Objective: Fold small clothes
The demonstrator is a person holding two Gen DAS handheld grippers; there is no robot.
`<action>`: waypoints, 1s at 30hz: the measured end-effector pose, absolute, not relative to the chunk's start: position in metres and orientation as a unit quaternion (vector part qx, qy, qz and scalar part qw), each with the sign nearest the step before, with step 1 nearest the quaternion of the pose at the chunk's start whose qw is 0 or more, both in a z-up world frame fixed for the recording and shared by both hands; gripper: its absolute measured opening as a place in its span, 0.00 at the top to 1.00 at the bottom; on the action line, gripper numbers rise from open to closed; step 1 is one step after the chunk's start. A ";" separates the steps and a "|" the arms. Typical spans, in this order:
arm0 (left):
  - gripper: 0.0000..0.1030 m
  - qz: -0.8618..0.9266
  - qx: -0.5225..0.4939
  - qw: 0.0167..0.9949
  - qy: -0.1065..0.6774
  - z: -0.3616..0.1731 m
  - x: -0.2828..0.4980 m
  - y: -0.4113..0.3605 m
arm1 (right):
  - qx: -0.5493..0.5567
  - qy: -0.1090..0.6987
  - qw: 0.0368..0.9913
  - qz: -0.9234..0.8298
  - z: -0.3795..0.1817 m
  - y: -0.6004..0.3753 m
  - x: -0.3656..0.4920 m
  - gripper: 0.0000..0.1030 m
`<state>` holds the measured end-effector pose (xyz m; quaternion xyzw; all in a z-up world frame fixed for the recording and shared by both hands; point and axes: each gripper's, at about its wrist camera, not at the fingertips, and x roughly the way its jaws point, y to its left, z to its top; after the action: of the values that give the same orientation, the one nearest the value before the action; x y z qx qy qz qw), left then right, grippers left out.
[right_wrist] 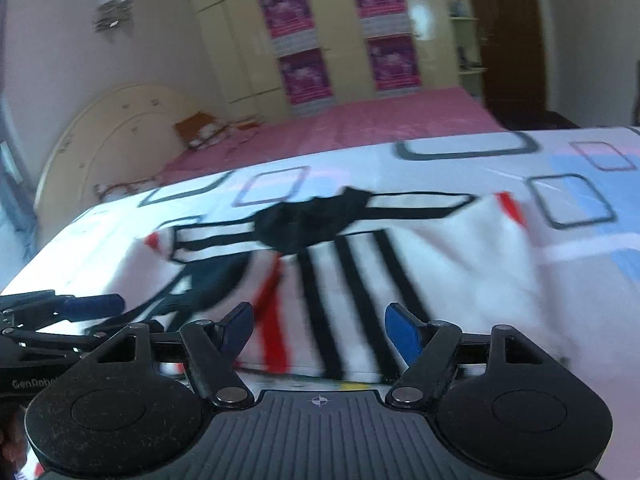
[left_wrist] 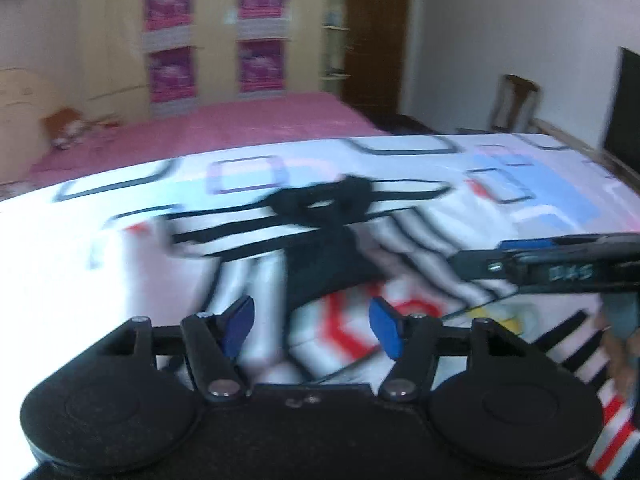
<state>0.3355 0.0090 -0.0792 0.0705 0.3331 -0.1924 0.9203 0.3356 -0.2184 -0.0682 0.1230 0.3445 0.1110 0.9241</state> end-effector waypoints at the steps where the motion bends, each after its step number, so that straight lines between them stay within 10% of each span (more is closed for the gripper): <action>1: 0.39 -0.172 0.074 0.924 0.335 -0.081 0.334 0.020 | 0.114 0.346 0.923 0.121 -0.070 -0.210 0.338 0.30; 11: 0.46 -0.053 0.078 0.924 0.370 -0.115 0.328 0.093 | 0.027 0.364 0.921 0.134 -0.092 -0.147 0.362 0.30; 15: 0.54 -0.038 0.085 0.931 0.352 -0.123 0.350 0.087 | 0.039 0.370 0.921 0.116 -0.096 -0.149 0.377 0.75; 19: 0.69 -0.042 0.078 0.937 0.337 -0.121 0.357 0.086 | 0.058 0.353 0.928 0.100 -0.086 -0.163 0.380 0.95; 30: 0.83 -0.056 0.083 0.935 0.339 -0.130 0.351 0.091 | 0.152 0.396 0.904 0.046 -0.104 -0.231 0.374 0.95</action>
<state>0.3510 0.0913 -0.1297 0.0830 0.3394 -0.0561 0.9353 0.3737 -0.2310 -0.1039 0.1520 0.3959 0.0465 0.9044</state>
